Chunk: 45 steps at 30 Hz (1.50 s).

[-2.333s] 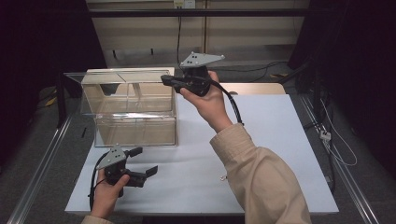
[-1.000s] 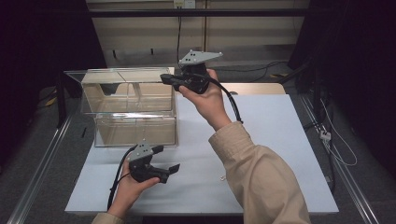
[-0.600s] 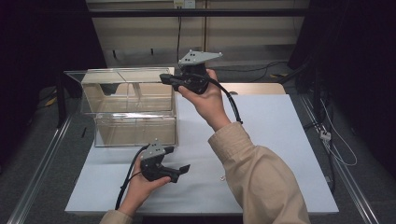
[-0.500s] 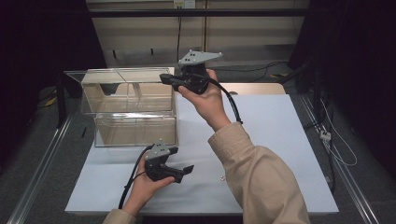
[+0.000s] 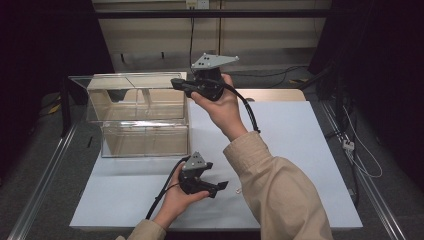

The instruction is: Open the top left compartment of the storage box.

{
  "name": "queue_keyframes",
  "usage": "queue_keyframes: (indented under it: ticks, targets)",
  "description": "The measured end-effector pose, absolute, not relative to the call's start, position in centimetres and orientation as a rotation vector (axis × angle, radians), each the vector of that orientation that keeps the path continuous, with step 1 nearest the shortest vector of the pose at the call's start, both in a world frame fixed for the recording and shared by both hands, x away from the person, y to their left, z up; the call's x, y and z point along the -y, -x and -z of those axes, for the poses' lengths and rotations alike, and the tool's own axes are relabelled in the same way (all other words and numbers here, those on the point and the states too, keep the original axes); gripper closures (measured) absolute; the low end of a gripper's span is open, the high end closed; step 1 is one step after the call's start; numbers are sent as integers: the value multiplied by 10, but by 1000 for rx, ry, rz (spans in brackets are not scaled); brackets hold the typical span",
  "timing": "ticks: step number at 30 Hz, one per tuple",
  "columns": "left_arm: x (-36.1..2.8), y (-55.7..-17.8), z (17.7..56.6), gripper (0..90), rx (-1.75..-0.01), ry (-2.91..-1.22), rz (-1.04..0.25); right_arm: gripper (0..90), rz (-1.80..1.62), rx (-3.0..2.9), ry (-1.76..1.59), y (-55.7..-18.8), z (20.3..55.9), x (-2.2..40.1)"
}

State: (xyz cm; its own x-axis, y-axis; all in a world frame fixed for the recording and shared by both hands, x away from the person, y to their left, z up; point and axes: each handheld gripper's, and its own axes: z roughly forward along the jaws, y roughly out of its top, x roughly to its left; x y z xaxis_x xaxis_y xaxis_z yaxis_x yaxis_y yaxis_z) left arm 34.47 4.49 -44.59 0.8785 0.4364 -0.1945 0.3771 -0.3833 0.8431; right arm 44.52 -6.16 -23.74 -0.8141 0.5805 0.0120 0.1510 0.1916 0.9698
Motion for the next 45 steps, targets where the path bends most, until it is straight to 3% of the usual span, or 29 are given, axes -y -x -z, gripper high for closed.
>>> queue_keyframes:
  ticks: [29, 45]
  targets:
    - [-9, -340, 455, 262, -531, -2112, -29, 900, -1657, -2117, -687, -445, 237, 61]
    - [6, -336, 458, 477, -425, -2235, -24, 900, -1653, -2117, -685, -444, 236, 60]
